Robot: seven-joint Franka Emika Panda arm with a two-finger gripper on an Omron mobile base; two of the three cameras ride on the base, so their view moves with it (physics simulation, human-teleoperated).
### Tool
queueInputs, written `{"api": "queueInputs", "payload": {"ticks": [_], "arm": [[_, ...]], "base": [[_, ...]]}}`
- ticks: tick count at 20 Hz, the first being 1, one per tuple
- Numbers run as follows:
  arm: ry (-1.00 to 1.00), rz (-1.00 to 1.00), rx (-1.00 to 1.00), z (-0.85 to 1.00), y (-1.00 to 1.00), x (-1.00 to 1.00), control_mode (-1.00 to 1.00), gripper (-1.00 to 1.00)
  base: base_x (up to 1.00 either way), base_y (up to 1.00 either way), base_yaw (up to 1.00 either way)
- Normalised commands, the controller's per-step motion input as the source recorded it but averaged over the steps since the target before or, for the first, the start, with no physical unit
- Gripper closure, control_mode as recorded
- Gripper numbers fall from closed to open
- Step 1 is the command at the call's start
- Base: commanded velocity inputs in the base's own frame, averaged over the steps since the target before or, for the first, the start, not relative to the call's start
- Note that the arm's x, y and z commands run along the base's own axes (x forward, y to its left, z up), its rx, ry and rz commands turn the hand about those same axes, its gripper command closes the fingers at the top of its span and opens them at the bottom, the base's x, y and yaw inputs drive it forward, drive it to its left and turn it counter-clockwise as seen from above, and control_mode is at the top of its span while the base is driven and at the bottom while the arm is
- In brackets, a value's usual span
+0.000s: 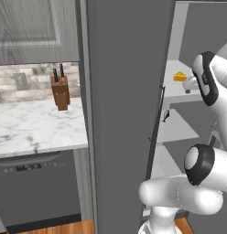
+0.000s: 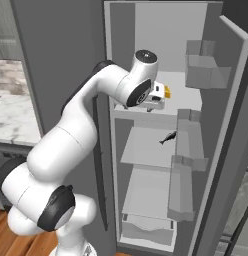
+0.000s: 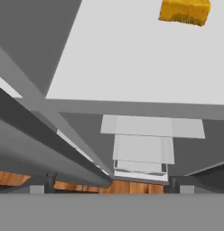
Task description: Pick the cheese from the fridge and the cheese grater from the cabinet and place them next to the salad bowl.
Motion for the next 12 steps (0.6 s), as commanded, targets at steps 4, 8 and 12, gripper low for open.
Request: {"api": "queueInputs", "payload": {"ticks": [4, 8, 12], "arm": [[0.0, 0.0, 0.0, 0.01, 0.0, 0.22, -1.0, -1.0], [0.0, 0.0, 0.0, 0.0, -0.03, 0.24, -1.0, -1.0], [-0.01, 0.02, 0.0, 0.0, -0.15, 0.22, -1.0, -1.0]], "base": [[0.0, 0.0, 0.0], [0.0, 0.0, 0.0], [0.0, 0.0, 0.0]]}}
